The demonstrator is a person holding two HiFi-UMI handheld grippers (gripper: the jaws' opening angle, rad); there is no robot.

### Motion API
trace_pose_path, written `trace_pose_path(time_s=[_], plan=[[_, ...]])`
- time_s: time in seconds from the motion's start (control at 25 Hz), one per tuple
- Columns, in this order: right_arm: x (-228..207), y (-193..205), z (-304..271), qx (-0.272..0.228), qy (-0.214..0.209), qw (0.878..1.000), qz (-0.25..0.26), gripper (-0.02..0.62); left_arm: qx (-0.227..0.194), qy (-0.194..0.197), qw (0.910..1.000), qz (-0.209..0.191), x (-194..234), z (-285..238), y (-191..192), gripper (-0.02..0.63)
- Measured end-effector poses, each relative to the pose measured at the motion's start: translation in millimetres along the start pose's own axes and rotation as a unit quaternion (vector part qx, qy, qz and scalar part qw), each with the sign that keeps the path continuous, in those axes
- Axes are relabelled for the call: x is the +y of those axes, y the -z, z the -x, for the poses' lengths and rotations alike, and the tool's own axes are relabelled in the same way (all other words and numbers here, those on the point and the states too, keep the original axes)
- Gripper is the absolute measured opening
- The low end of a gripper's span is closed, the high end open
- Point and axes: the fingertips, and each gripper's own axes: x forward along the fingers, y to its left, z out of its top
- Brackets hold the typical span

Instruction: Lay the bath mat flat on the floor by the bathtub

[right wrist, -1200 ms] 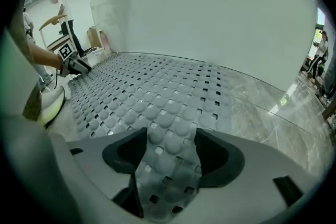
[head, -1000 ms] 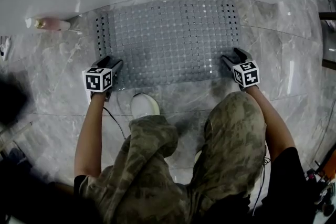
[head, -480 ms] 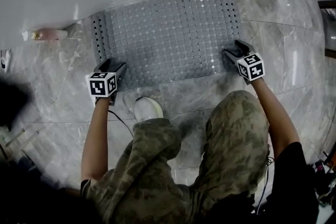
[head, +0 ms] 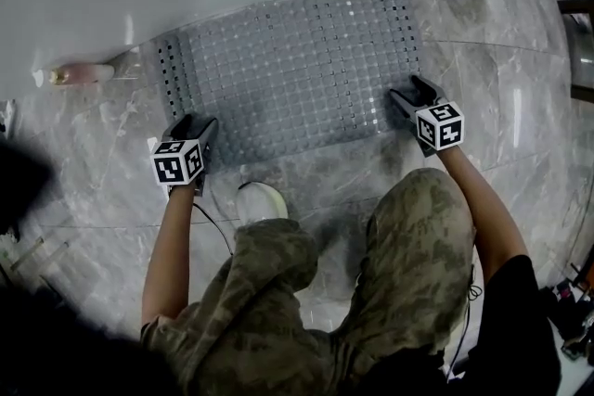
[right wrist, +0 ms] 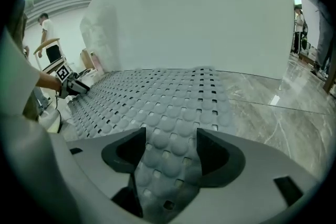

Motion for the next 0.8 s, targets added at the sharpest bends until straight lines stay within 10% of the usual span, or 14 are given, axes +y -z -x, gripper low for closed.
trace_pose_path(time_s=[0.48, 0.8], plan=[[0, 4, -3, 0.021, 0.008, 1.0, 0.006, 0.272, -0.022, 0.0, 0.9998, 0.002, 10, -11, -12, 0.297], [28, -88, 90, -0.076, 0.015, 0.996, -0.051, 0.272, -0.15, 0.009, 0.9861, 0.072, -21, 85, -69, 0.333]])
